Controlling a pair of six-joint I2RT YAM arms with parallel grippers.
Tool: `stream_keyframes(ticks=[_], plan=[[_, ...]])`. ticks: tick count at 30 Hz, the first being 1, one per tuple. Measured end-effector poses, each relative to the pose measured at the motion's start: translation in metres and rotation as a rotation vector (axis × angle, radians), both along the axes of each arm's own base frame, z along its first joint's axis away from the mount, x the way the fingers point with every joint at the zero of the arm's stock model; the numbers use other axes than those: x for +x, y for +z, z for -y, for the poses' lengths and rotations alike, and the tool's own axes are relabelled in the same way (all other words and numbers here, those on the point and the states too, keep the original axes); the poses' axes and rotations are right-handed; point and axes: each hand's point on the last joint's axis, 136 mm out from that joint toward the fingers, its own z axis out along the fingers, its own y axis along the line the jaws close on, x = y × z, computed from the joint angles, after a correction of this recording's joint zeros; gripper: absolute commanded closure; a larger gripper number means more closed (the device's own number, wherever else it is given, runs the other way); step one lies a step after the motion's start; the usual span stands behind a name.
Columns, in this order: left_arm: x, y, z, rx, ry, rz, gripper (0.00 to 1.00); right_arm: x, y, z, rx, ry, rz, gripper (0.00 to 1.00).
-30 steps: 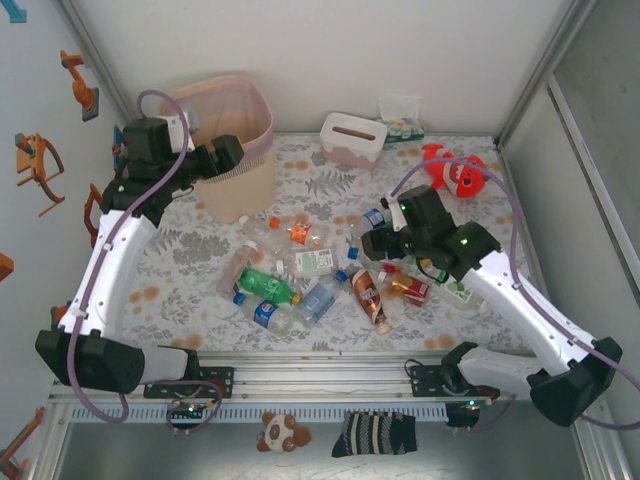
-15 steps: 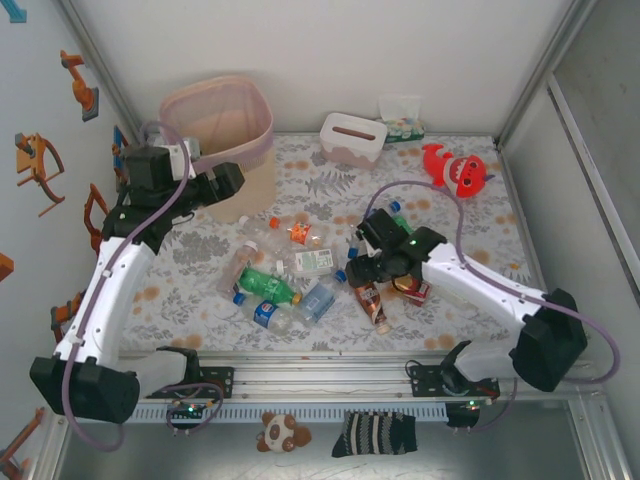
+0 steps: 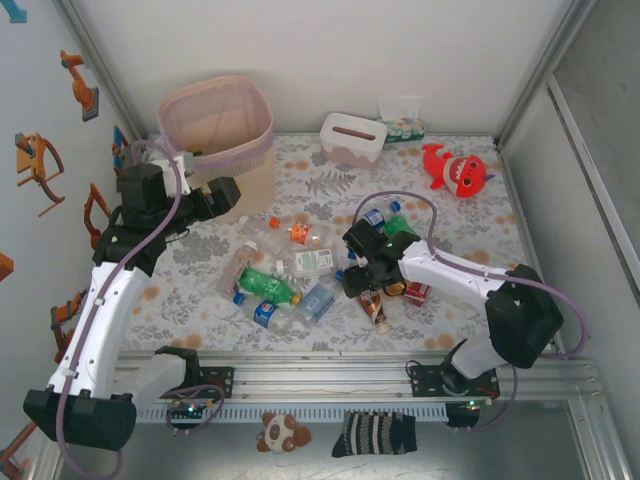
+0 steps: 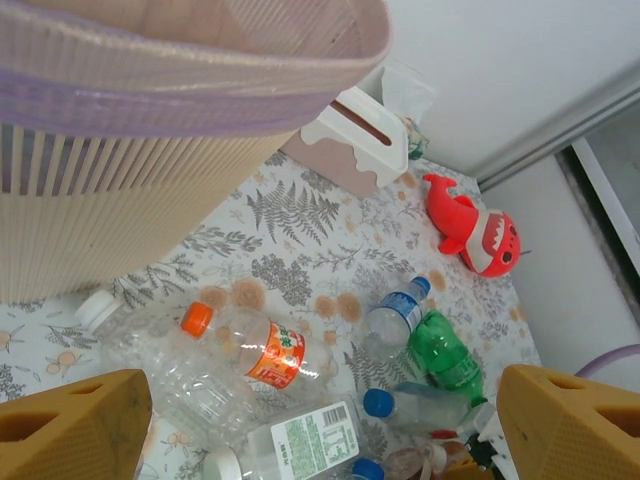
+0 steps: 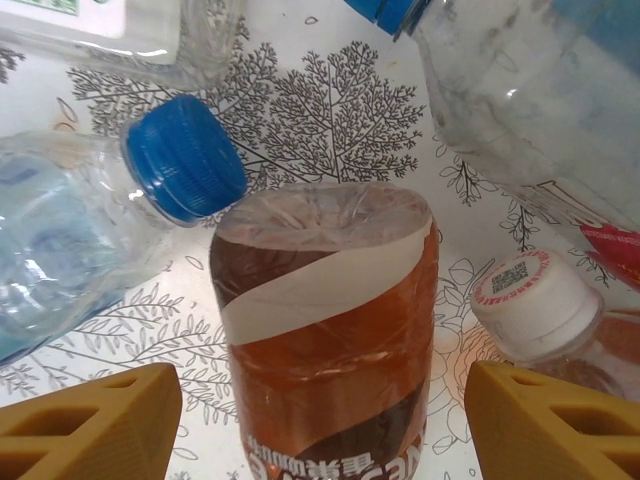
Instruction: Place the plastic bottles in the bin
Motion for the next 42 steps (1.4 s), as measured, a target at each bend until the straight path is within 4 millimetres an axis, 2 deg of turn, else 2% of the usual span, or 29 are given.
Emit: stream_keyframes(ticks=[5, 13, 21, 27, 30, 33, 38, 42], plan=[[-0.004, -0.009, 0.0, -0.01, 0.003, -0.025, 0.12, 0.005, -0.009, -0.001, -0.022, 0.005, 0.014, 0.29], [-0.004, -0.006, 0.003, -0.049, 0.005, -0.034, 0.12, 0.012, -0.03, -0.002, -0.064, 0.021, 0.012, 0.33], [-0.002, 0.001, 0.007, -0.095, 0.01, -0.025, 0.14, 0.015, -0.033, -0.005, -0.076, 0.043, 0.047, 0.43], [-0.003, 0.002, 0.011, -0.108, 0.005, -0.032, 0.14, 0.012, -0.03, -0.009, -0.076, 0.061, 0.069, 0.45], [-0.005, 0.003, 0.011, -0.111, 0.005, -0.028, 0.14, 0.01, -0.021, -0.01, -0.068, 0.07, 0.093, 0.45], [-0.007, 0.007, 0.011, -0.116, 0.005, -0.017, 0.13, 0.01, -0.004, -0.01, -0.042, 0.068, 0.134, 0.47], [-0.015, 0.019, 0.015, -0.136, -0.028, 0.021, 0.14, 0.009, 0.035, -0.007, 0.002, 0.065, 0.234, 0.48], [-0.018, 0.033, 0.021, -0.163, -0.068, 0.075, 0.12, 0.006, 0.073, -0.017, 0.081, 0.077, 0.318, 0.48]])
